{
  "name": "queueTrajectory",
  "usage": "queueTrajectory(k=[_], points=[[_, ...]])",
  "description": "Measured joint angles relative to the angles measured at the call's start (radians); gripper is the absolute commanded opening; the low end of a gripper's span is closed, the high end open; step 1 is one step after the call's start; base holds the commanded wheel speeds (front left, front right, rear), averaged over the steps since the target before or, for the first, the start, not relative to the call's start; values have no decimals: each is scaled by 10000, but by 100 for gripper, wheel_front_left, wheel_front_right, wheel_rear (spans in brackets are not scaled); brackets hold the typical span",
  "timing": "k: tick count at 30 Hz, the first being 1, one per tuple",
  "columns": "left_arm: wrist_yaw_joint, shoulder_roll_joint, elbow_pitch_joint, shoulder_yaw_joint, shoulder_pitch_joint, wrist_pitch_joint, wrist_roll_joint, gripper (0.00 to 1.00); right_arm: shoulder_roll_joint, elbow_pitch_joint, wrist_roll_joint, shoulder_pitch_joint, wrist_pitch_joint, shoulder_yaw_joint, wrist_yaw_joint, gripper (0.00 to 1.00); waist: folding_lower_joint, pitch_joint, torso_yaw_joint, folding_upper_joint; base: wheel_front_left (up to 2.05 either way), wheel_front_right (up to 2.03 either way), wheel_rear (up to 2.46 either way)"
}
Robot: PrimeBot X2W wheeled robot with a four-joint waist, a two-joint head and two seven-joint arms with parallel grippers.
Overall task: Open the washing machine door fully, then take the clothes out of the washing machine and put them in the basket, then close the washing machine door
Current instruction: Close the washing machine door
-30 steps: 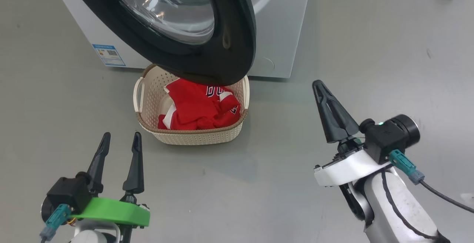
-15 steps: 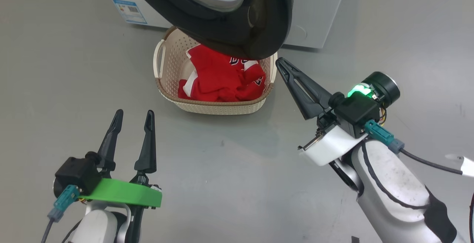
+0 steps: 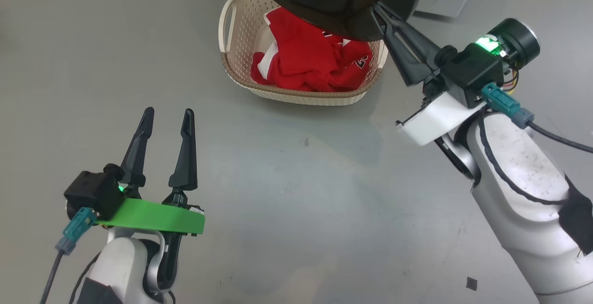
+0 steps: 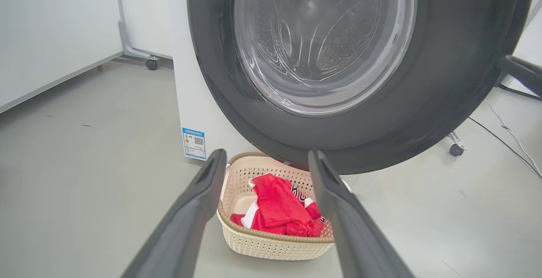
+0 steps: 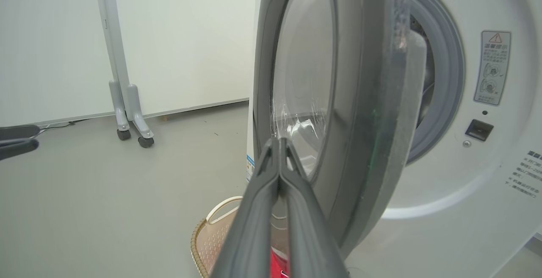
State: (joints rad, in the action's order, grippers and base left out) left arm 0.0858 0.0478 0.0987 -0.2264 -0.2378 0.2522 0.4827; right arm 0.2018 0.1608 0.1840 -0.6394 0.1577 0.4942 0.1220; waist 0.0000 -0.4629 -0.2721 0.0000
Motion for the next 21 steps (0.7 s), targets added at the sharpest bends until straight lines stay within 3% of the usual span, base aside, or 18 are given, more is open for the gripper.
queueTrajectory(k=[21], points=[[167,-142,347,36,-698,0,0,100,370,1064,203,-1501,238,-591,86,0,0,-1051,-411,0,0,0,0]])
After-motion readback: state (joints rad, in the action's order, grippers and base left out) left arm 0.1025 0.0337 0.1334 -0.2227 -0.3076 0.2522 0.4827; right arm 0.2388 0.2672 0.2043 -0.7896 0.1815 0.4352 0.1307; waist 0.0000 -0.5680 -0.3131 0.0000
